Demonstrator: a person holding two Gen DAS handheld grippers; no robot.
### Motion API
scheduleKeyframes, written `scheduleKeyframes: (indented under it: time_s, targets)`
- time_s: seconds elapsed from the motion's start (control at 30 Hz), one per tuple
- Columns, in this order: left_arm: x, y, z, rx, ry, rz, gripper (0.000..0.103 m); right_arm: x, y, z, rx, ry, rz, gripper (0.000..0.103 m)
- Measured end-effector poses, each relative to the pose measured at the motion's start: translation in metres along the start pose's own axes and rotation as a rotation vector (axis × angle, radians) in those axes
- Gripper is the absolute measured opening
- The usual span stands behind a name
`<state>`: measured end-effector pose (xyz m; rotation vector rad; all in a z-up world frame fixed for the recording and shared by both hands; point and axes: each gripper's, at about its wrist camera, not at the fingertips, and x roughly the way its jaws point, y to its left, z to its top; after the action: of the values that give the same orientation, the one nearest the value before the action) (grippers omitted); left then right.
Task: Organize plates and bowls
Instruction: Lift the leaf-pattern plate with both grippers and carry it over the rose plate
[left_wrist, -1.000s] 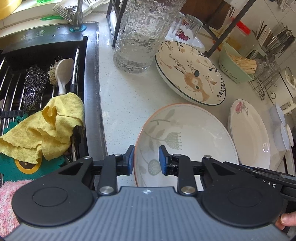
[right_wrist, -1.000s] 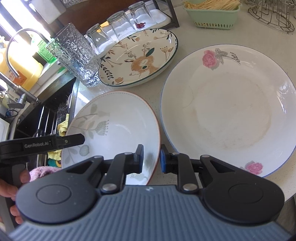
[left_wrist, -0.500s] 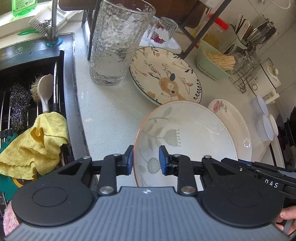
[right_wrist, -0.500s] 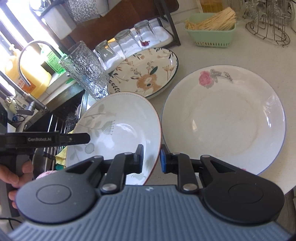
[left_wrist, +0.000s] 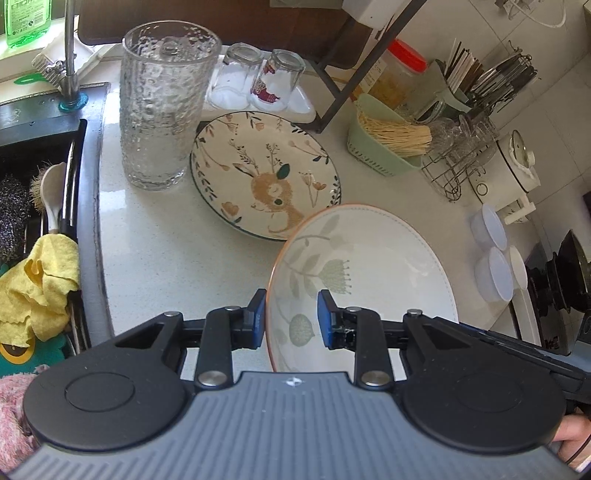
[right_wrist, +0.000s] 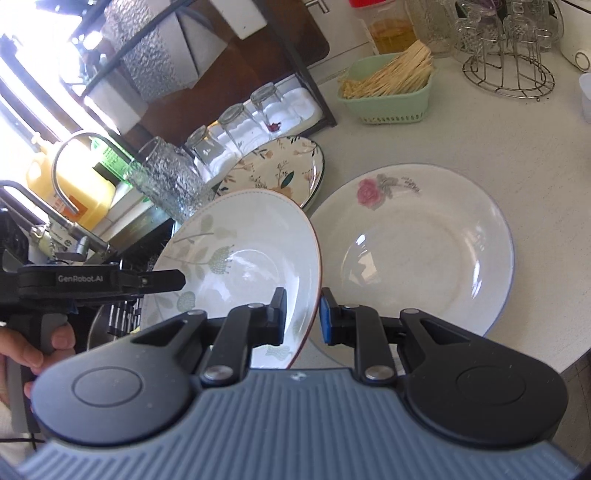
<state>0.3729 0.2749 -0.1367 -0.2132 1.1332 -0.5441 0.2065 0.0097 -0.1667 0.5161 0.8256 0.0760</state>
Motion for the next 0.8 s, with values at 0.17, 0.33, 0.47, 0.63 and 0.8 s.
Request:
scheduleKeyframes:
  time_s: [0.17, 0.33, 0.47, 0.63, 0.8]
  targets:
    - [0.013, -0.036, 0.004, -0.001, 0.012, -0.003, 0.031, -0.019, -0.027, 0.016, 0.000, -0.008, 0.006, 0.022]
    - [0.027, -0.070, 0.003, 0.005, 0.008, -0.013, 0.031, -0.034, -0.061, 0.025, 0.010, -0.005, 0.017, 0.022]
    - [0.035, -0.090, -0.001, 0.018, 0.010, -0.031, 0.031, -0.041, -0.084, 0.029, -0.011, -0.009, 0.027, 0.022]
    - [0.047, -0.109, -0.004, 0.034, 0.027, -0.036, 0.031, -0.047, -0.107, 0.031, -0.007, -0.018, 0.036, 0.022]
    - [0.059, -0.114, -0.008, 0.031, 0.045, -0.040, 0.031, -0.044, -0.123, 0.035, -0.008, -0.017, 0.028, 0.022]
